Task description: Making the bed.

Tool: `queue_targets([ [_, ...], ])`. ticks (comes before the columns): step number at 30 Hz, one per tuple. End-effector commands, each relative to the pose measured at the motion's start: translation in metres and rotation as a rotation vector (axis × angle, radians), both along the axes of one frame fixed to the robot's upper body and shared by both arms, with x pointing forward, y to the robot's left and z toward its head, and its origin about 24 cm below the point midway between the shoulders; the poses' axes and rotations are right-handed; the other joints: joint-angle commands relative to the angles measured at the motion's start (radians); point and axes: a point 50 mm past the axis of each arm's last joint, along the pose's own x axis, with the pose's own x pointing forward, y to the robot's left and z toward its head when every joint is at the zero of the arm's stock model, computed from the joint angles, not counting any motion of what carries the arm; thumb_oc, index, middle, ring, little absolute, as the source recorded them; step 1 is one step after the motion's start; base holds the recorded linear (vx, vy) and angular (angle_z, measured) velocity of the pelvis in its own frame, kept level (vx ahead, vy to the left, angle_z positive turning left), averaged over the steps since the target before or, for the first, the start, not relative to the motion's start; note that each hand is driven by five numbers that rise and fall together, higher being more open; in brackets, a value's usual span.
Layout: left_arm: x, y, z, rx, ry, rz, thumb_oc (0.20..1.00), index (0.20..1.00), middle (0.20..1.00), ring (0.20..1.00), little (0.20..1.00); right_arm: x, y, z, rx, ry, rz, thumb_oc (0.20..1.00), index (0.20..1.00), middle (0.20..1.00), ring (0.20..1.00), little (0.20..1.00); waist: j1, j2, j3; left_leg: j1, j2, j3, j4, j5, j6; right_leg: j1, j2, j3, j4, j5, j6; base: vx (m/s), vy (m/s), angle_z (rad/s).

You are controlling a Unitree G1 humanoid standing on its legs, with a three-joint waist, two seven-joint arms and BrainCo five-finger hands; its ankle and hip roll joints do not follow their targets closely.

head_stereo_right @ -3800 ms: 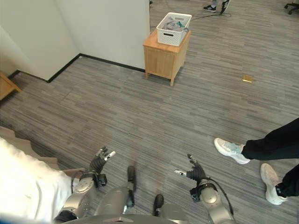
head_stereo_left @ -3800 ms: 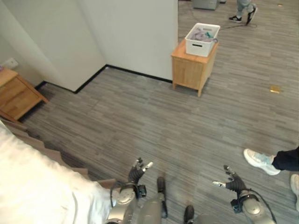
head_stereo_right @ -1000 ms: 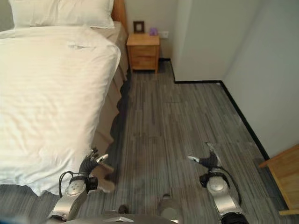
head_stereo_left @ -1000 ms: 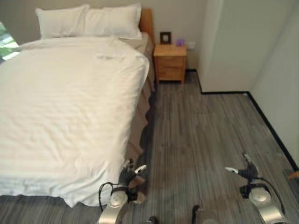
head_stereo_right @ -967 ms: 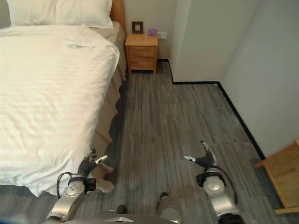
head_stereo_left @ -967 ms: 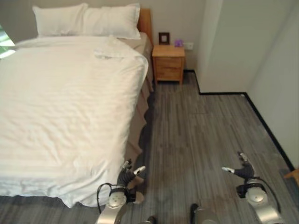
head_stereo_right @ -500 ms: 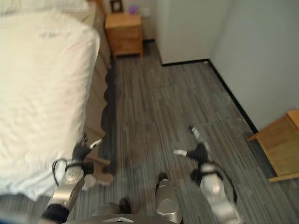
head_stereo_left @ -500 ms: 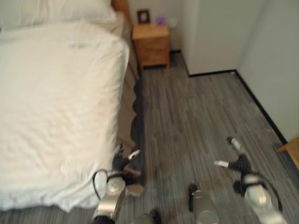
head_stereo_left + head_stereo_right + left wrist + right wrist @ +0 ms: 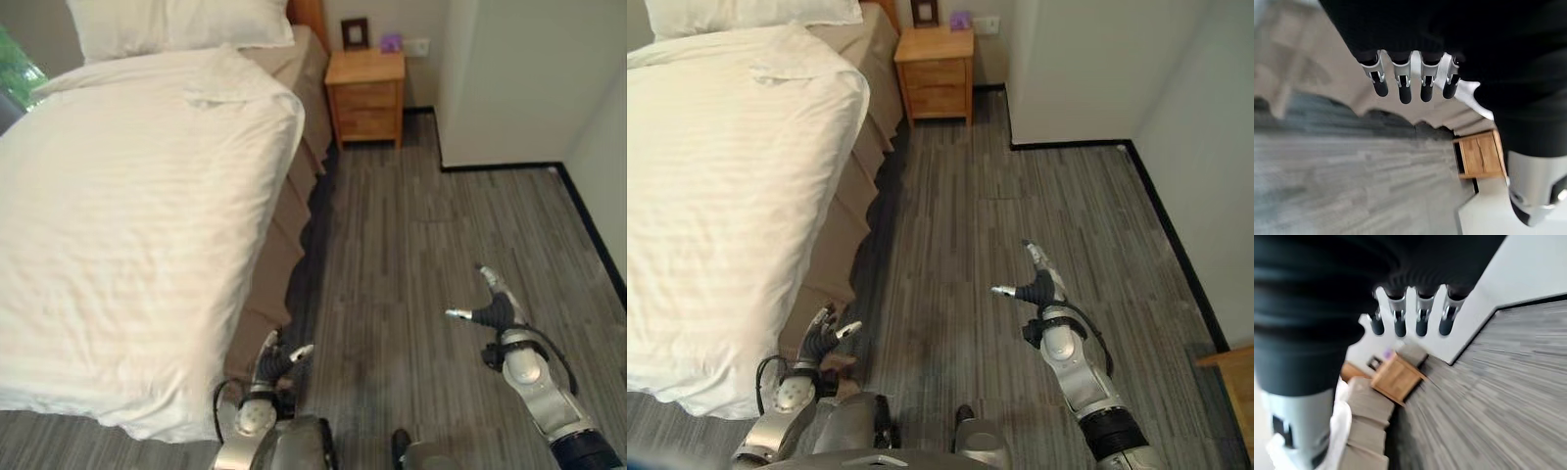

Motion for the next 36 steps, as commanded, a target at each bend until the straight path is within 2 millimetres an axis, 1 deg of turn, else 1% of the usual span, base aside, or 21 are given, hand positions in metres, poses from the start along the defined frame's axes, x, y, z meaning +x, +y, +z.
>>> queue_targets([
  [1, 0.01, 0.001, 0.018, -0.012, -0.103, -0.003, 1.0, 1.0, 1.0, 1.0, 1.0, 0.01, 0.002, 0.034, -0.009, -0.157, 0.055, 1.0, 1.0, 1.0, 1.0, 1.0, 0.043, 0.057, 0.017, 0.026, 0.083, -0.027, -0.172, 0.104, -0.019, 0.08, -0.09, -0.017, -0.008, -0.097, 0.1, 0.64, 0.085, -0.64],
  [4, 0.009, -0.001, 0.015, -0.019, -0.093, 0.005, 1.0, 1.0, 1.0, 1.0, 1.0, 0.008, 0.003, 0.03, -0.019, -0.144, 0.055, 1.0, 1.0, 1.0, 1.0, 1.0, 0.059, 0.043, 0.016, -0.005, 0.09, -0.048, -0.191, 0.124, -0.033, 0.146, -0.116, 0.002, -0.008, -0.127, 0.121, 0.66, 0.101, -0.54],
  [5, 0.005, 0.003, 0.013, 0.003, -0.076, 0.01, 1.0, 1.0, 1.0, 1.0, 1.0, 0.005, 0.009, 0.026, -0.031, -0.13, 0.083, 1.0, 1.0, 1.0, 1.0, 1.0, 0.076, 0.048, -0.009, 0.022, 0.095, -0.059, -0.177, 0.183, -0.03, 0.204, -0.128, 0.033, -0.008, -0.155, 0.133, 0.72, 0.103, -0.36],
  [7, 0.006, 0.005, 0.014, 0.014, -0.084, 0.015, 1.0, 1.0, 1.0, 1.0, 1.0, 0.003, 0.019, 0.023, -0.026, -0.138, 0.105, 1.0, 1.0, 1.0, 1.0, 1.0, 0.095, 0.007, -0.021, 0.037, 0.074, -0.048, -0.149, 0.183, -0.005, 0.204, -0.171, 0.051, 0.116, -0.142, 0.156, 0.8, 0.104, -0.47],
  [8, 0.008, 0.008, 0.014, 0.027, -0.08, 0.015, 1.0, 1.0, 1.0, 1.0, 1.0, 0.001, 0.02, 0.019, -0.024, -0.122, 0.103, 1.0, 1.0, 1.0, 1.0, 1.0, 0.097, -0.006, -0.025, 0.063, 0.058, -0.037, -0.144, 0.158, 0.013, 0.168, -0.185, 0.045, 0.198, -0.113, 0.177, 0.58, 0.096, -0.82],
  [10, 0.015, 0.013, 0.018, 0.068, -0.09, 0.013, 1.0, 1.0, 1.0, 1.0, 1.0, 0.002, 0.026, 0.017, -0.025, -0.115, 0.122, 1.0, 1.0, 1.0, 1.0, 1.0, 0.077, -0.012, -0.008, 0.139, 0.034, -0.023, -0.146, 0.11, 0.049, 0.018, -0.207, 0.075, 0.475, 0.113, 0.232, 0.46, 0.105, -0.85],
  [12, 0.022, 0.021, 0.024, 0.093, -0.119, 0.029, 1.0, 1.0, 1.0, 1.0, 1.0, 0.005, 0.033, 0.022, -0.019, -0.146, 0.14, 1.0, 1.0, 1.0, 1.0, 1.0, 0.06, 0.004, -0.004, 0.212, 0.05, -0.003, -0.171, 0.07, 0.061, -0.097, -0.227, 0.034, 0.596, 0.174, 0.237, 0.44, 0.073, -0.4],
  [13, 0.027, 0.024, 0.03, 0.102, -0.146, 0.034, 1.0, 1.0, 1.0, 1.0, 1.0, 0.006, 0.035, 0.025, -0.011, -0.159, 0.143, 1.0, 1.0, 1.0, 1.0, 1.0, 0.048, 0.005, -0.001, 0.25, 0.049, 0.0, -0.18, 0.045, 0.062, -0.133, -0.257, -0.012, 0.604, 0.164, 0.219, 0.69, 0.044, 0.12],
  [14, 0.031, 0.025, 0.037, 0.102, -0.176, 0.028, 1.0, 1.0, 1.0, 1.0, 1.0, 0.009, 0.036, 0.029, 0.001, -0.173, 0.146, 1.0, 1.0, 1.0, 1.0, 1.0, 0.019, 0.007, 0.004, 0.302, 0.046, -0.007, -0.193, 0.007, 0.055, -0.194, -0.245, -0.078, 0.538, 0.083, 0.2, 0.53, 0.026, 0.27],
  [18, 0.032, 0.027, 0.041, 0.101, -0.194, 0.034, 1.0, 1.0, 1.0, 1.0, 1.0, 0.012, 0.037, 0.031, 0.017, -0.176, 0.145, 1.0, 1.0, 1.0, 1.0, 1.0, -0.013, 0.011, 0.008, 0.347, 0.049, -0.021, -0.196, -0.036, 0.043, -0.261, -0.19, -0.128, 0.418, 0.026, 0.179, 0.46, -0.072, 0.48],
  [19, 0.032, 0.03, 0.042, 0.094, -0.2, 0.053, 1.0, 1.0, 1.0, 1.0, 1.0, 0.014, 0.034, 0.032, 0.028, -0.174, 0.129, 1.0, 1.0, 1.0, 1.0, 1.0, -0.042, -0.007, 0.009, 0.411, 0.035, -0.027, -0.196, -0.086, 0.026, -0.329, -0.174, -0.178, 0.231, 0.057, 0.175, 0.63, -0.188, 0.41],
  [21, 0.032, 0.033, 0.042, 0.094, -0.199, 0.06, 1.0, 1.0, 1.0, 1.0, 1.0, 0.015, 0.033, 0.033, 0.034, -0.175, 0.121, 1.0, 1.0, 1.0, 1.0, 1.0, -0.056, 0.001, 0.011, 0.436, 0.043, -0.035, -0.196, -0.109, 0.016, -0.315, -0.156, -0.207, 0.131, 0.081, 0.178, 0.62, -0.183, 0.63],
  [22, 0.034, 0.035, 0.042, 0.104, -0.197, 0.069, 1.0, 1.0, 1.0, 1.0, 1.0, 0.017, 0.03, 0.034, 0.048, -0.173, 0.099, 1.0, 1.0, 1.0, 1.0, 1.0, -0.083, -0.003, 0.014, 0.494, 0.039, -0.047, -0.196, -0.148, -0.002, -0.402, -0.156, -0.233, 0.002, 0.142, 0.191, 0.64, -0.201, 0.5],
  [24, 0.038, 0.034, 0.042, 0.122, -0.203, 0.054, 1.0, 1.0, 1.0, 1.0, 1.0, 0.014, 0.025, 0.03, 0.046, -0.158, 0.08, 1.0, 1.0, 1.0, 1.0, 1.0, -0.122, 0.012, 0.012, 0.576, 0.058, -0.088, -0.196, -0.214, -0.018, -0.495, -0.159, -0.175, -0.004, 0.166, 0.207, 0.87, -0.335, 0.55],
  [27, 0.035, 0.028, 0.039, 0.11, -0.193, 0.033, 1.0, 1.0, 1.0, 1.0, 1.0, 0.009, 0.019, 0.022, 0.032, -0.12, 0.069, 1.0, 1.0, 1.0, 1.0, 1.0, -0.131, 0.024, -0.005, 0.626, 0.074, -0.129, -0.178, -0.212, -0.022, -0.442, -0.14, -0.116, 0.008, 0.192, 0.187, 0.62, -0.314, 0.9],
  [29, 0.029, 0.02, 0.032, 0.078, -0.167, 0.033, 1.0, 1.0, 1.0, 1.0, 1.0, 0.006, 0.012, 0.015, 0.015, -0.084, 0.05, 1.0, 1.0, 1.0, 1.0, 1.0, -0.14, 0.053, 0.002, 0.596, 0.105, -0.166, 0.006, -0.154, -0.041, -0.399, -0.133, -0.102, 0.042, 0.202, 0.156, 0.39, -0.283, 0.85],
  [30, 0.03, 0.018, 0.031, 0.053, -0.162, 0.05, 1.0, 1.0, 1.0, 1.0, 1.0, 0.006, 0.008, 0.013, 0.014, -0.074, 0.037, 1.0, 1.0, 1.0, 1.0, 1.0, -0.144, 0.055, 0.001, 0.55, 0.114, -0.178, 0.121, -0.07, -0.057, -0.379, -0.134, -0.11, 0.055, 0.192, 0.135, 0.58, -0.585, 0.43],
  [31, 0.028, 0.014, 0.027, -0.018, -0.144, 0.075, 1.0, 1.0, 1.0, 1.0, 1.0, 0.007, 0.007, 0.015, 0.016, -0.074, 0.038, 1.0, 1.0, 1.0, 1.0, 1.0, -0.123, 0.049, 0.018, 0.432, 0.139, -0.173, 0.417, 0.088, -0.075, -0.291, -0.126, -0.12, 0.06, 0.145, 0.076, 0.42, -0.483, 0.02],
  [33, 0.027, 0.011, 0.026, -0.03, -0.14, 0.07, 1.0, 1.0, 1.0, 1.0, 1.0, 0.01, 0.01, 0.019, 0.02, -0.092, 0.052, 1.0, 1.0, 1.0, 1.0, 1.0, -0.111, 0.025, 0.024, 0.374, 0.143, -0.134, 0.531, 0.098, -0.075, -0.244, -0.14, -0.126, 0.043, 0.13, 0.06, 0.4, -0.375, 0.01],
  [34, 0.029, 0.005, 0.026, -0.035, -0.135, 0.011, 1.0, 1.0, 1.0, 1.0, 1.0, 0.028, -0.008, -0.007, 0.078, 0.061, -0.09, 1.0, 1.0, 1.0, 1.0, 1.0, -0.076, 0.018, 0.014, 0.335, 0.144, -0.116, 0.566, 0.08, -0.065, -0.192, -0.146, -0.131, 0.02, 0.111, 0.055, 0.56, -0.338, 0.0],
  [36, 0.024, 0.011, 0.023, -0.028, -0.117, 0.031, 1.0, 1.0, 1.0, 1.0, 1.0, 0.012, -0.017, -0.001, 0.135, 0.028, -0.086, 1.0, 1.0, 1.0, 1.0, 1.0, -0.069, 0.006, 0.02, 0.296, 0.122, -0.098, 0.56, 0.042, -0.053, -0.162, -0.145, -0.121, 0.01, 0.096, 0.055, 0.38, -0.149, -0.37],
])
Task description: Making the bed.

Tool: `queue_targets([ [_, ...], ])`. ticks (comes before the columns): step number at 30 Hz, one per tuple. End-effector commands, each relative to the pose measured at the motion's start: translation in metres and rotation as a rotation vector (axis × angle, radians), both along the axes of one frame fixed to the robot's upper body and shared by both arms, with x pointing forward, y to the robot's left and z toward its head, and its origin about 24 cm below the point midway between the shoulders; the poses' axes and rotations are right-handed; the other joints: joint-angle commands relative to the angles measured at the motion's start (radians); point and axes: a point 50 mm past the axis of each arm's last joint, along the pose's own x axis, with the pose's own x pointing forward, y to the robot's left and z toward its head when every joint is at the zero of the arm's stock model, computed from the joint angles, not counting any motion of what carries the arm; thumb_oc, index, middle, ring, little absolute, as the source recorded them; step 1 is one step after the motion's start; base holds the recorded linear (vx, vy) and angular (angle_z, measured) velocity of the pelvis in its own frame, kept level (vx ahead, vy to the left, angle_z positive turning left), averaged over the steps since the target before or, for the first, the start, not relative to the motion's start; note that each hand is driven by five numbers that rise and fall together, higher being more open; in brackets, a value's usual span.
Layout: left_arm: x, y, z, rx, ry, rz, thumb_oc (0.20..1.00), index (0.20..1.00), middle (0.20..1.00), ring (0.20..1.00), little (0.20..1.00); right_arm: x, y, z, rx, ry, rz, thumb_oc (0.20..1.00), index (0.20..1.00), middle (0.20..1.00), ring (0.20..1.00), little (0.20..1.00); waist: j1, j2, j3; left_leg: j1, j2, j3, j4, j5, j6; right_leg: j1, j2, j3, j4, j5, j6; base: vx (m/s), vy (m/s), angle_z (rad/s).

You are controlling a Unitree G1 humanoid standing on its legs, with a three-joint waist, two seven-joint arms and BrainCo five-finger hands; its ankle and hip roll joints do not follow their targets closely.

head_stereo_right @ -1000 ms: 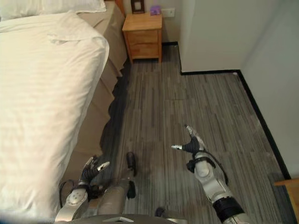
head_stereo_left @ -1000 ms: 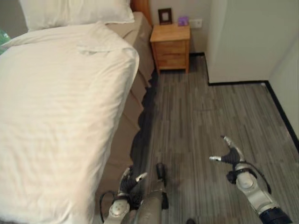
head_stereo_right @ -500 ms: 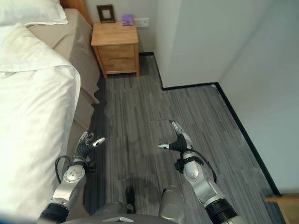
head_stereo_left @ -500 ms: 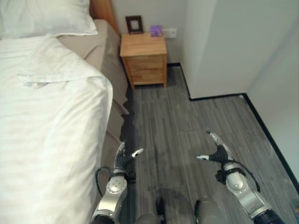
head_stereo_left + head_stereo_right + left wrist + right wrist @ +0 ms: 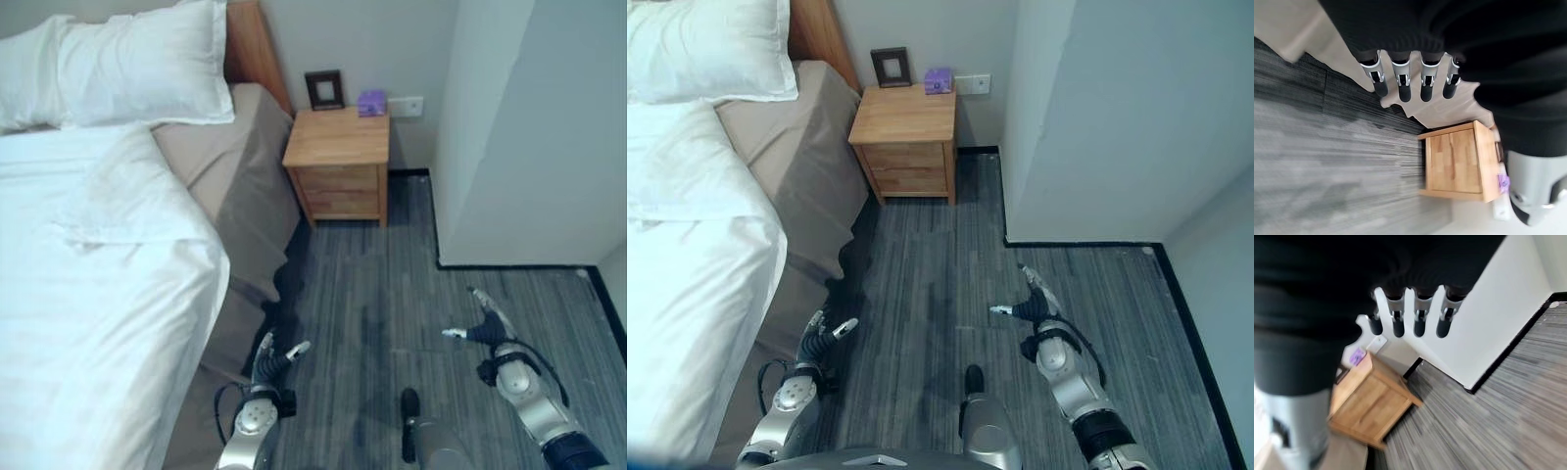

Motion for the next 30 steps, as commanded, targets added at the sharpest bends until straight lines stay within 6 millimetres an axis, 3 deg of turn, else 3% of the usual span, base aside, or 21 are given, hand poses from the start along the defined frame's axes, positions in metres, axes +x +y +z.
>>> queue_targets([
  [1, 0.01, 0.015, 0.022, 0.015, -0.111, -0.015, 1.0, 1.0, 1.0, 1.0, 1.0, 0.007, -0.001, 0.018, 0.111, -0.058, 0.026, 1.0, 1.0, 1.0, 1.0, 1.0, 0.037, -0.024, 0.003, 0.049, -0.043, 0.088, -0.214, -0.118, 0.05, 0.078, -0.077, 0.005, -0.183, 0.042, 0.115, 0.57, -0.03, -0.47],
  [2, 0.006, 0.017, 0.022, 0.01, -0.119, 0.018, 1.0, 1.0, 1.0, 1.0, 1.0, -0.014, 0.011, 0.024, 0.177, -0.096, 0.114, 1.0, 1.0, 1.0, 1.0, 1.0, 0.055, -0.003, 0.005, -0.027, -0.08, 0.188, -0.448, -0.164, 0.081, 0.152, -0.065, 0.019, -0.194, -0.007, 0.139, 0.57, -0.03, -0.37],
  [3, 0.006, 0.017, 0.022, 0.01, -0.119, 0.019, 1.0, 1.0, 1.0, 1.0, 1.0, -0.014, 0.012, 0.024, 0.177, -0.096, 0.114, 1.0, 1.0, 1.0, 1.0, 1.0, 0.057, -0.007, 0.003, -0.023, -0.086, 0.193, -0.46, -0.156, 0.083, 0.149, -0.069, 0.021, -0.194, -0.005, 0.14, 0.53, -0.002, -0.34],
  [5, 0.002, 0.017, 0.021, 0.015, -0.11, 0.016, 1.0, 1.0, 1.0, 1.0, 1.0, -0.035, 0.01, 0.006, 0.137, -0.014, 0.112, 1.0, 1.0, 1.0, 1.0, 1.0, 0.054, 0.009, -0.005, -0.035, -0.085, 0.305, -0.627, -0.144, 0.096, 0.196, -0.052, 0.004, -0.194, -0.046, 0.148, 0.32, 0.004, -0.43],
  [8, 0.005, 0.017, 0.023, 0.044, -0.117, 0.001, 1.0, 1.0, 1.0, 1.0, 1.0, -0.035, 0.008, 0.012, 0.014, -0.026, 0.15, 1.0, 1.0, 1.0, 1.0, 1.0, 0.035, 0.016, -0.013, -0.015, -0.012, 0.532, -0.734, -0.091, 0.075, 0.272, -0.042, -0.069, -0.181, -0.103, 0.155, 0.51, -0.013, 0.09],
  [9, 0.002, 0.011, 0.021, 0.036, -0.106, -0.038, 1.0, 1.0, 1.0, 1.0, 1.0, -0.026, 0.006, 0.01, -0.007, -0.026, 0.123, 1.0, 1.0, 1.0, 1.0, 1.0, 0.047, 0.011, -0.035, 0.02, 0.014, 0.636, -0.748, -0.076, 0.088, 0.322, -0.043, -0.132, -0.138, -0.131, 0.162, 0.72, -0.003, 0.44],
  [11, -0.003, 0.018, 0.018, 0.047, -0.083, -0.023, 1.0, 1.0, 1.0, 1.0, 1.0, -0.028, 0.017, 0.007, 0.016, 0.01, 0.175, 1.0, 1.0, 1.0, 1.0, 1.0, 0.045, 0.006, -0.05, 0.054, -0.014, 0.636, -0.789, -0.095, 0.116, 0.328, -0.052, -0.146, -0.088, -0.141, 0.177, 0.42, 0.041, 0.33],
  [12, -0.002, 0.018, 0.018, 0.049, -0.084, -0.016, 1.0, 1.0, 1.0, 1.0, 1.0, -0.028, 0.023, 0.005, 0.017, 0.005, 0.186, 1.0, 1.0, 1.0, 1.0, 1.0, 0.056, 0.003, -0.061, 0.066, -0.045, 0.602, -0.815, -0.108, 0.137, 0.331, -0.065, -0.156, -0.035, -0.13, 0.193, 0.24, 0.1, 0.49],
  [14, -0.002, 0.023, 0.016, 0.078, -0.061, -0.02, 1.0, 1.0, 1.0, 1.0, 1.0, -0.033, 0.027, -0.001, 0.017, 0.04, 0.21, 1.0, 1.0, 1.0, 1.0, 1.0, 0.061, -0.017, -0.07, 0.114, -0.103, 0.579, -0.873, -0.142, 0.19, 0.289, -0.119, -0.19, 0.169, -0.055, 0.261, 0.32, 0.133, 0.55],
  [15, 0.0, 0.026, 0.017, 0.102, -0.059, -0.027, 1.0, 1.0, 1.0, 1.0, 1.0, -0.029, 0.031, 0.003, 0.04, 0.022, 0.226, 1.0, 1.0, 1.0, 1.0, 1.0, 0.065, -0.029, -0.068, 0.142, -0.136, 0.555, -0.897, -0.156, 0.213, 0.247, -0.159, -0.191, 0.28, 0.03, 0.3, 0.3, 0.088, 0.55],
  [16, 0.001, 0.03, 0.018, 0.125, -0.059, -0.029, 1.0, 1.0, 1.0, 1.0, 1.0, -0.025, 0.031, 0.009, 0.037, -0.01, 0.218, 1.0, 1.0, 1.0, 1.0, 1.0, 0.059, -0.04, -0.059, 0.162, -0.157, 0.516, -0.916, -0.166, 0.233, 0.19, -0.178, -0.164, 0.395, 0.087, 0.312, 0.19, 0.043, 0.92],
  [17, 0.002, 0.031, 0.019, 0.126, -0.06, -0.028, 1.0, 1.0, 1.0, 1.0, 1.0, -0.025, 0.031, 0.009, 0.037, -0.011, 0.217, 1.0, 1.0, 1.0, 1.0, 1.0, 0.058, -0.045, -0.06, 0.159, -0.165, 0.515, -0.921, -0.167, 0.239, 0.178, -0.188, -0.16, 0.413, 0.082, 0.318, 0.25, -0.077, 1.61],
  [18, 0.008, 0.041, 0.025, 0.154, -0.081, -0.002, 1.0, 1.0, 1.0, 1.0, 1.0, -0.019, 0.036, 0.015, 0.049, -0.029, 0.238, 1.0, 1.0, 1.0, 1.0, 1.0, 0.055, -0.048, -0.045, 0.194, -0.15, 0.458, -0.937, -0.186, 0.239, 0.077, -0.207, -0.107, 0.503, 0.085, 0.307, 0.25, -0.28, 2.13],
  [19, 0.014, 0.052, 0.03, 0.17, -0.101, 0.028, 1.0, 1.0, 1.0, 1.0, 1.0, -0.017, 0.04, 0.016, 0.073, -0.026, 0.248, 1.0, 1.0, 1.0, 1.0, 1.0, 0.057, -0.054, -0.041, 0.187, -0.121, 0.446, -0.932, -0.165, 0.223, 0.025, -0.238, -0.118, 0.439, 0.073, 0.264, 0.26, -0.301, 2.06],
  [20, 0.014, 0.052, 0.031, 0.17, -0.101, 0.028, 1.0, 1.0, 1.0, 1.0, 1.0, -0.016, 0.04, 0.016, 0.074, -0.027, 0.249, 1.0, 1.0, 1.0, 1.0, 1.0, 0.054, -0.054, -0.041, 0.185, -0.119, 0.443, -0.932, -0.164, 0.222, 0.027, -0.237, -0.122, 0.436, 0.073, 0.263, 0.27, -0.398, 2.54],
  [22, 0.017, 0.063, 0.038, 0.19, -0.13, 0.063, 1.0, 1.0, 1.0, 1.0, 1.0, -0.014, 0.044, 0.015, 0.113, -0.027, 0.244, 1.0, 1.0, 1.0, 1.0, 1.0, 0.053, -0.073, -0.038, 0.195, -0.097, 0.357, -0.938, -0.167, 0.177, 0.011, -0.231, -0.083, 0.225, 0.014, 0.238, 0.31, -0.371, 2.01],
  [24, 0.015, 0.067, 0.039, 0.187, -0.134, 0.086, 1.0, 1.0, 1.0, 1.0, 1.0, -0.012, 0.044, 0.017, 0.13, -0.048, 0.225, 1.0, 1.0, 1.0, 1.0, 1.0, 0.035, -0.087, -0.037, 0.2, -0.091, 0.29, -0.941, -0.173, 0.156, 0.017, -0.186, -0.004, 0.027, 0.016, 0.239, 0.32, -0.326, 1.56],
  [25, 0.011, 0.075, 0.037, 0.194, -0.122, 0.13, 1.0, 1.0, 1.0, 1.0, 1.0, -0.011, 0.044, 0.018, 0.156, -0.066, 0.202, 1.0, 1.0, 1.0, 1.0, 1.0, 0.016, -0.098, -0.032, 0.212, -0.096, 0.229, -0.947, -0.188, 0.144, 0.003, -0.153, 0.113, -0.09, 0.043, 0.244, 0.27, -0.232, 1.78],
  [26, 0.011, 0.075, 0.037, 0.195, -0.123, 0.131, 1.0, 1.0, 1.0, 1.0, 1.0, -0.011, 0.044, 0.018, 0.157, -0.066, 0.203, 1.0, 1.0, 1.0, 1.0, 1.0, 0.016, -0.099, -0.034, 0.209, -0.095, 0.228, -0.948, -0.184, 0.144, 0.001, -0.152, 0.112, -0.094, 0.048, 0.242, 0.28, -0.218, 1.6],
  [30, -0.001, 0.089, 0.029, 0.221, -0.068, 0.173, 1.0, 1.0, 1.0, 1.0, 1.0, -0.014, 0.044, 0.019, 0.185, -0.08, 0.188, 1.0, 1.0, 1.0, 1.0, 1.0, -0.015, -0.09, -0.022, 0.23, -0.081, 0.118, -0.948, -0.211, 0.115, -0.077, -0.098, 0.206, -0.18, 0.09, 0.254, 0.2, -0.188, 1.15],
])
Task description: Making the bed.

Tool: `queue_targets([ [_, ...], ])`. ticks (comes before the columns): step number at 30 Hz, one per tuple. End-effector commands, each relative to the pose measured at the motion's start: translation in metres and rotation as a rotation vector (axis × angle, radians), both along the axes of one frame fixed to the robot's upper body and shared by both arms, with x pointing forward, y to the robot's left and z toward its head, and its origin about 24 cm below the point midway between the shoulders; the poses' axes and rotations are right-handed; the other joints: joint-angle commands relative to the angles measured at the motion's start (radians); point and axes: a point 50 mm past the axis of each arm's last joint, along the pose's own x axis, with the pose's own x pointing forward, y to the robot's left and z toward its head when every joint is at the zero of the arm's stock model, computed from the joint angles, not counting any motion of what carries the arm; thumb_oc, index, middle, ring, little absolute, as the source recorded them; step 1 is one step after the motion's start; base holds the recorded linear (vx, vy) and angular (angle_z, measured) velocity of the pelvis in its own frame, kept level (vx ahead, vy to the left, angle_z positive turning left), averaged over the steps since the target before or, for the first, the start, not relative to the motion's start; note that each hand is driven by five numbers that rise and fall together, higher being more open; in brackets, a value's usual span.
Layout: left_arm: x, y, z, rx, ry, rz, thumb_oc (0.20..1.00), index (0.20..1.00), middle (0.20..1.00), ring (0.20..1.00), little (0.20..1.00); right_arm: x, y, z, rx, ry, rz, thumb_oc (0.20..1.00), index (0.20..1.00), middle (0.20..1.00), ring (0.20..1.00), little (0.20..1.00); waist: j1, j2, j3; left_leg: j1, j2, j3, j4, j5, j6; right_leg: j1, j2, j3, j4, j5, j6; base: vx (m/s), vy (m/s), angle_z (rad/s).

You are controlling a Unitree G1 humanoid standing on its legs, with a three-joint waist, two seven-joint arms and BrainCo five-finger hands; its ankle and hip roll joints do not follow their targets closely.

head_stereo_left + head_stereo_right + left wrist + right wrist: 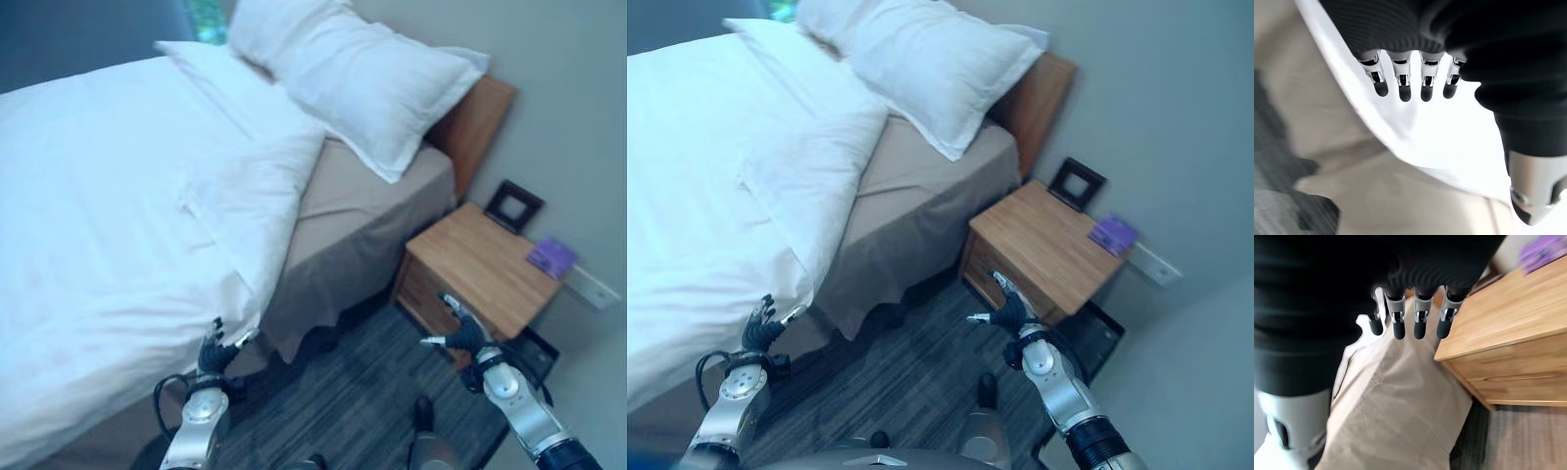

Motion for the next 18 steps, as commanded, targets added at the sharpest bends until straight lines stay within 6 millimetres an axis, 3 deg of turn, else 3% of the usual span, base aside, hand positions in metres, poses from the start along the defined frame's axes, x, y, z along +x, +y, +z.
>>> queue_targets([
  [1, 0.009, -0.001, 0.015, 0.021, -0.092, -0.015, 1.0, 1.0, 1.0, 1.0, 1.0, 0.008, 0.002, 0.029, 0.06, -0.157, 0.0, 1.0, 1.0, 1.0, 1.0, 1.0, -0.071, 0.051, 0.045, -0.002, 0.065, 0.139, -0.053, 0.006, -0.057, -0.082, 0.029, -0.022, 0.012, 0.02, -0.016, 0.2, -0.217, 0.83],
  [3, -0.002, 0.004, 0.008, 0.021, -0.058, 0.018, 1.0, 1.0, 1.0, 1.0, 1.0, 0.005, 0.009, 0.027, 0.093, -0.156, 0.019, 1.0, 1.0, 1.0, 1.0, 1.0, -0.079, 0.057, 0.038, 0.028, 0.058, 0.092, -0.049, -0.006, -0.062, -0.062, 0.03, -0.024, 0.014, 0.028, -0.026, 0.16, -0.256, 0.87],
  [6, -0.004, 0.006, 0.008, 0.002, -0.069, 0.062, 1.0, 1.0, 1.0, 1.0, 1.0, 0.009, 0.011, 0.03, 0.107, -0.166, 0.024, 1.0, 1.0, 1.0, 1.0, 1.0, -0.086, 0.07, 0.031, 0.031, 0.065, 0.077, -0.01, -0.018, -0.072, -0.027, 0.031, -0.039, 0.004, 0.033, -0.027, 0.13, -0.241, 0.66],
  [9, -0.002, 0.003, 0.012, -0.055, -0.13, 0.11, 1.0, 1.0, 1.0, 1.0, 1.0, 0.013, 0.007, 0.038, 0.082, -0.193, 0.045, 1.0, 1.0, 1.0, 1.0, 1.0, -0.082, 0.092, 0.046, -0.044, 0.072, 0.075, 0.162, -0.008, -0.107, 0.041, 0.02, -0.08, 0.004, 0.004, -0.053, 0.08, -0.18, 0.24],
  [11, 0.004, 0.001, 0.018, -0.095, -0.183, 0.135, 1.0, 1.0, 1.0, 1.0, 1.0, 0.013, 0.0, 0.039, 0.055, -0.192, 0.03, 1.0, 1.0, 1.0, 1.0, 1.0, -0.087, 0.096, 0.062, -0.12, 0.13, 0.165, 0.277, 0.059, -0.126, 0.089, -0.005, -0.149, 0.004, -0.031, -0.077, 0.03, -0.168, 0.3],
  [14, 0.006, 0.004, 0.022, -0.088, -0.191, 0.115, 1.0, 1.0, 1.0, 1.0, 1.0, 0.01, -0.009, 0.036, 0.013, -0.171, 0.017, 1.0, 1.0, 1.0, 1.0, 1.0, -0.099, 0.113, 0.075, -0.145, 0.22, 0.396, 0.283, 0.124, -0.123, 0.154, -0.009, -0.237, 0.004, -0.069, -0.098, 0.11, -0.104, 1.07],
  [16, 0.006, 0.006, 0.025, -0.069, -0.192, 0.082, 1.0, 1.0, 1.0, 1.0, 1.0, 0.011, -0.013, 0.038, -0.015, -0.171, 0.018, 1.0, 1.0, 1.0, 1.0, 1.0, -0.111, 0.132, 0.068, -0.138, 0.213, 0.492, 0.23, 0.091, -0.112, 0.184, -0.003, -0.27, 0.004, -0.1, -0.093, 0.16, 0.007, 0.72],
  [18, 0.006, 0.007, 0.027, -0.058, -0.195, 0.07, 1.0, 1.0, 1.0, 1.0, 1.0, 0.012, -0.015, 0.04, -0.035, -0.178, 0.023, 1.0, 1.0, 1.0, 1.0, 1.0, -0.114, 0.139, 0.073, -0.139, 0.195, 0.533, 0.201, 0.114, -0.095, 0.191, -0.002, -0.282, 0.004, -0.091, -0.094, 0.08, 0.053, 0.54],
])
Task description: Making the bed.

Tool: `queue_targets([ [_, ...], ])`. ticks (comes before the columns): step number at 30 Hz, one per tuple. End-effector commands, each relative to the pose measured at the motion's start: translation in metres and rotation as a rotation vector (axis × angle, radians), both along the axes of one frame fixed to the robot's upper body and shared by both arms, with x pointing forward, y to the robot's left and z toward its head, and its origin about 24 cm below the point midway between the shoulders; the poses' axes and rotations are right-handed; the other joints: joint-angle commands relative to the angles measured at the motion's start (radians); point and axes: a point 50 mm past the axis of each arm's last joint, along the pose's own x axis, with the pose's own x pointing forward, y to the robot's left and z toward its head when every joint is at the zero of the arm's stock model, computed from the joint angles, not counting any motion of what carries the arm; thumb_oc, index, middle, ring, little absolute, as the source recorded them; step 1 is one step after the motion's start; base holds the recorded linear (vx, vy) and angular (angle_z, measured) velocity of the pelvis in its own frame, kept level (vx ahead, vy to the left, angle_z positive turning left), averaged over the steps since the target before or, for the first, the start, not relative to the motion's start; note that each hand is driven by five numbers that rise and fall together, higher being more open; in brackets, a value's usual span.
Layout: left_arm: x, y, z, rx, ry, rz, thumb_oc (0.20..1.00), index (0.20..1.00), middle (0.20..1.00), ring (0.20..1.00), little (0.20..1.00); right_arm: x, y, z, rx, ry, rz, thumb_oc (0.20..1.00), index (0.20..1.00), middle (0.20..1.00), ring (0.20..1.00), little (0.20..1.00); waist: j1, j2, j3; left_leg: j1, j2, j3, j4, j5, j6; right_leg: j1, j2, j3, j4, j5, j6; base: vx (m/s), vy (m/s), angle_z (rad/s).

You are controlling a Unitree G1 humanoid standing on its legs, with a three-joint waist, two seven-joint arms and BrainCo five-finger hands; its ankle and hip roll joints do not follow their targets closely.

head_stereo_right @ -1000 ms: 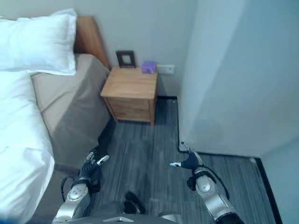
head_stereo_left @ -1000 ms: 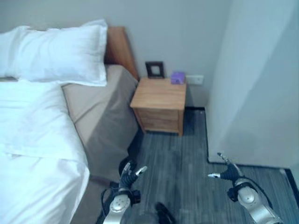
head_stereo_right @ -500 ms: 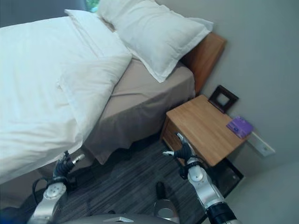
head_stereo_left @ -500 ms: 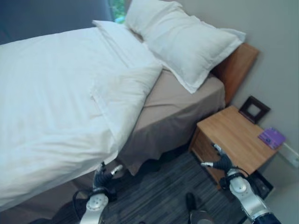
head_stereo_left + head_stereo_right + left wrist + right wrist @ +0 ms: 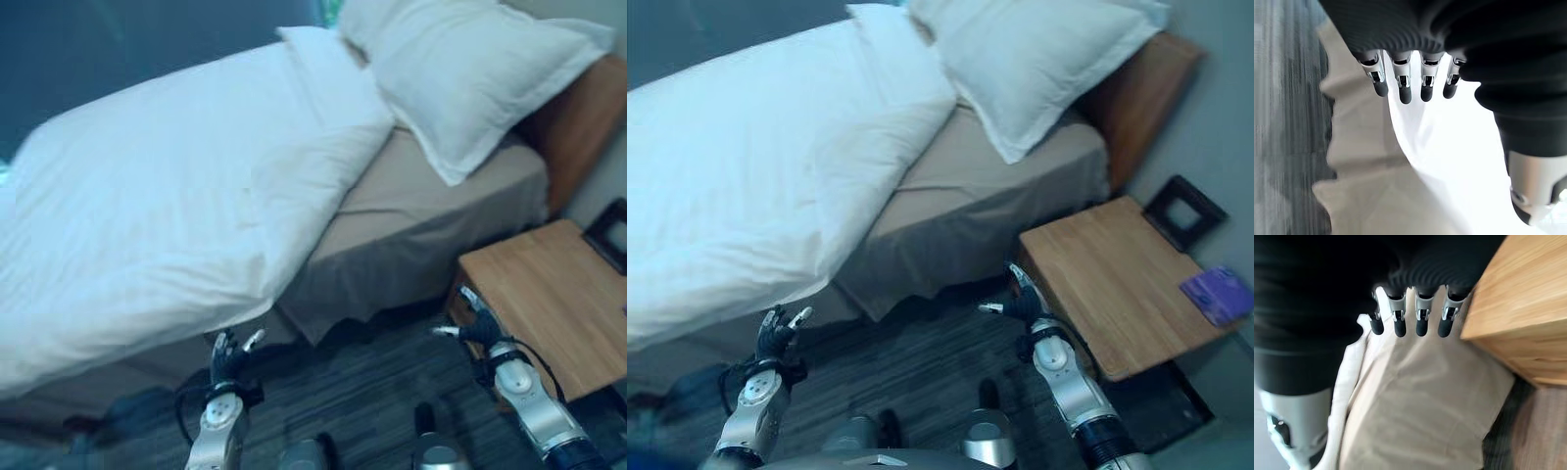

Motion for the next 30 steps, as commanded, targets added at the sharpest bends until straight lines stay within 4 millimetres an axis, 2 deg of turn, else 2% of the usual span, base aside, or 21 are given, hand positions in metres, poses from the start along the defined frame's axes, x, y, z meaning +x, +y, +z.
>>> queue_targets([
  [1, -0.001, 0.029, 0.03, 0.127, -0.111, -0.01, 1.0, 1.0, 1.0, 1.0, 1.0, 0.01, 0.004, 0.022, -0.025, -0.109, 0.044, 1.0, 1.0, 1.0, 1.0, 1.0, -0.014, 0.011, -0.036, 0.033, 0.004, -0.058, -0.027, -0.1, 0.069, 0.045, -0.028, 0.015, 0.017, -0.158, 0.054, 0.15, 0.061, 0.16],
  [3, 0.001, 0.031, 0.034, 0.145, -0.122, -0.016, 1.0, 1.0, 1.0, 1.0, 1.0, 0.014, 0.008, 0.026, -0.036, -0.124, 0.058, 1.0, 1.0, 1.0, 1.0, 1.0, -0.007, 0.013, -0.032, 0.043, -0.011, -0.071, -0.065, -0.076, 0.082, 0.042, -0.026, -0.002, 0.017, -0.138, 0.052, 0.11, 0.076, 0.06],
  [6, 0.003, 0.032, 0.037, 0.161, -0.131, -0.031, 1.0, 1.0, 1.0, 1.0, 1.0, 0.015, 0.008, 0.024, -0.055, -0.114, 0.063, 1.0, 1.0, 1.0, 1.0, 1.0, 0.003, 0.006, -0.042, 0.074, -0.028, -0.075, -0.113, -0.083, 0.089, 0.053, -0.038, -0.026, 0.021, -0.133, 0.064, 0.1, 0.03, -0.03],
  [7, 0.001, 0.018, 0.054, 0.216, -0.19, -0.117, 1.0, 1.0, 1.0, 1.0, 1.0, 0.011, 0.009, 0.025, -0.069, -0.127, 0.072, 1.0, 1.0, 1.0, 1.0, 1.0, 0.032, -0.02, -0.053, 0.094, -0.038, -0.095, -0.153, -0.082, 0.102, 0.062, -0.053, -0.056, 0.046, -0.131, 0.076, 0.12, -0.016, 0.15],
  [8, 0.0, 0.018, 0.054, 0.216, -0.189, -0.117, 1.0, 1.0, 1.0, 1.0, 1.0, 0.011, 0.009, 0.025, -0.069, -0.126, 0.072, 1.0, 1.0, 1.0, 1.0, 1.0, 0.032, -0.02, -0.053, 0.093, -0.038, -0.096, -0.153, -0.082, 0.102, 0.062, -0.053, -0.057, 0.046, -0.131, 0.076, 0.14, -0.018, 0.39],
  [10, -0.003, 0.015, 0.059, 0.228, -0.201, -0.147, 1.0, 1.0, 1.0, 1.0, 1.0, 0.01, 0.006, 0.024, -0.038, -0.132, 0.036, 1.0, 1.0, 1.0, 1.0, 1.0, 0.059, -0.042, -0.055, 0.099, -0.051, -0.118, -0.193, -0.087, 0.119, 0.043, -0.075, -0.078, 0.125, -0.15, 0.087, 0.08, -0.001, 0.54],
  [11, -0.001, 0.013, 0.061, 0.229, -0.206, -0.163, 1.0, 1.0, 1.0, 1.0, 1.0, 0.007, 0.007, 0.021, -0.002, -0.123, 0.025, 1.0, 1.0, 1.0, 1.0, 1.0, 0.064, -0.051, -0.042, 0.106, -0.061, -0.142, -0.22, -0.092, 0.13, -0.007, -0.088, -0.073, 0.235, -0.149, 0.102, 0.08, 0.003, 0.64],
  [12, 0.0, 0.013, 0.061, 0.229, -0.206, -0.163, 1.0, 1.0, 1.0, 1.0, 1.0, 0.007, 0.007, 0.021, -0.001, -0.123, 0.025, 1.0, 1.0, 1.0, 1.0, 1.0, 0.065, -0.053, -0.043, 0.104, -0.063, -0.143, -0.22, -0.092, 0.131, -0.013, -0.091, -0.072, 0.243, -0.153, 0.103, 0.05, -0.004, 0.63],
  [13, 0.002, 0.013, 0.064, 0.24, -0.214, -0.172, 1.0, 1.0, 1.0, 1.0, 1.0, 0.006, 0.007, 0.021, 0.012, -0.124, 0.013, 1.0, 1.0, 1.0, 1.0, 1.0, 0.062, -0.055, -0.032, 0.104, -0.064, -0.158, -0.226, -0.1, 0.134, -0.049, -0.091, -0.048, 0.3, -0.141, 0.116, 0.0, -0.048, 0.48],
  [14, 0.0, 0.011, 0.063, 0.234, -0.209, -0.181, 1.0, 1.0, 1.0, 1.0, 1.0, 0.005, 0.009, 0.019, 0.049, -0.124, 0.003, 1.0, 1.0, 1.0, 1.0, 1.0, 0.053, -0.056, -0.019, 0.096, -0.061, -0.177, -0.235, -0.104, 0.134, -0.126, -0.078, 0.022, 0.313, -0.141, 0.112, 0.02, -0.05, 0.45],
  [15, 0.0, 0.011, 0.063, 0.234, -0.209, -0.181, 1.0, 1.0, 1.0, 1.0, 1.0, 0.004, 0.009, 0.019, 0.049, -0.123, 0.003, 1.0, 1.0, 1.0, 1.0, 1.0, 0.054, -0.055, -0.022, 0.096, -0.061, -0.177, -0.232, -0.111, 0.132, -0.128, -0.079, 0.024, 0.317, -0.148, 0.113, 0.01, -0.079, 0.5],
  [17, -0.001, 0.007, 0.061, 0.209, -0.216, -0.184, 1.0, 1.0, 1.0, 1.0, 1.0, 0.003, 0.009, 0.02, 0.079, -0.13, -0.008, 1.0, 1.0, 1.0, 1.0, 1.0, 0.037, -0.05, -0.017, 0.088, -0.058, -0.206, -0.234, -0.103, 0.12, -0.165, -0.055, 0.094, 0.199, -0.127, 0.091, 0.04, -0.096, 0.46],
  [21, -0.001, 0.007, 0.061, 0.208, -0.216, -0.184, 1.0, 1.0, 1.0, 1.0, 1.0, 0.003, 0.009, 0.02, 0.078, -0.13, -0.008, 1.0, 1.0, 1.0, 1.0, 1.0, 0.035, -0.048, -0.018, 0.087, -0.057, -0.208, -0.233, -0.103, 0.12, -0.163, -0.053, 0.091, 0.194, -0.124, 0.09, 0.03, -0.061, 0.38],
  [22, -0.008, -0.001, 0.056, 0.157, -0.218, -0.188, 1.0, 1.0, 1.0, 1.0, 1.0, -0.001, 0.011, 0.016, 0.113, -0.121, -0.017, 1.0, 1.0, 1.0, 1.0, 1.0, 0.034, -0.058, -0.022, 0.096, -0.053, -0.224, -0.222, -0.128, 0.107, -0.155, -0.071, 0.137, 0.093, -0.095, 0.105, 0.16, -0.268, 0.12],
  [24, -0.019, -0.006, 0.042, 0.095, -0.171, -0.189, 1.0, 1.0, 1.0, 1.0, 1.0, -0.002, 0.009, 0.014, 0.114, -0.11, -0.014, 1.0, 1.0, 1.0, 1.0, 1.0, 0.047, -0.061, -0.053, 0.11, -0.033, -0.206, -0.216, -0.112, 0.094, -0.1, -0.06, 0.101, 0.028, -0.07, 0.101, 0.19, -0.263, -0.02],
  [28, -0.028, -0.006, 0.03, 0.064, -0.111, -0.192, 1.0, 1.0, 1.0, 1.0, 1.0, -0.004, 0.008, 0.014, 0.123, -0.102, -0.012, 1.0, 1.0, 1.0, 1.0, 1.0, 0.054, -0.055, -0.066, 0.123, -0.015, -0.202, -0.227, -0.094, 0.083, -0.069, -0.05, 0.079, 0.017, -0.081, 0.101, 0.08, -0.088, -0.01],
  [29, -0.028, 0.014, -0.051, 0.145, 0.34, -0.238, 1.0, 1.0, 1.0, 1.0, 1.0, -0.027, 0.054, -0.078, 0.277, 0.267, -0.078, 1.0, 1.0, 1.0, 1.0, 1.0, 0.057, -0.146, -0.03, -0.106, -0.047, -0.282, -0.023, -0.175, 0.122, -0.111, -0.076, 0.018, 0.045, -0.049, 0.132, 0.08, -0.026, 0.07],
  [30, -0.028, 0.013, -0.051, 0.151, 0.346, -0.263, 1.0, 1.0, 1.0, 1.0, 1.0, -0.029, 0.057, -0.079, 0.279, 0.273, -0.071, 1.0, 1.0, 1.0, 1.0, 1.0, 0.058, -0.151, -0.031, -0.093, -0.052, -0.282, -0.048, -0.174, 0.13, -0.107, -0.078, 0.014, 0.054, -0.052, 0.137, 0.08, 0.035, 0.28],
])
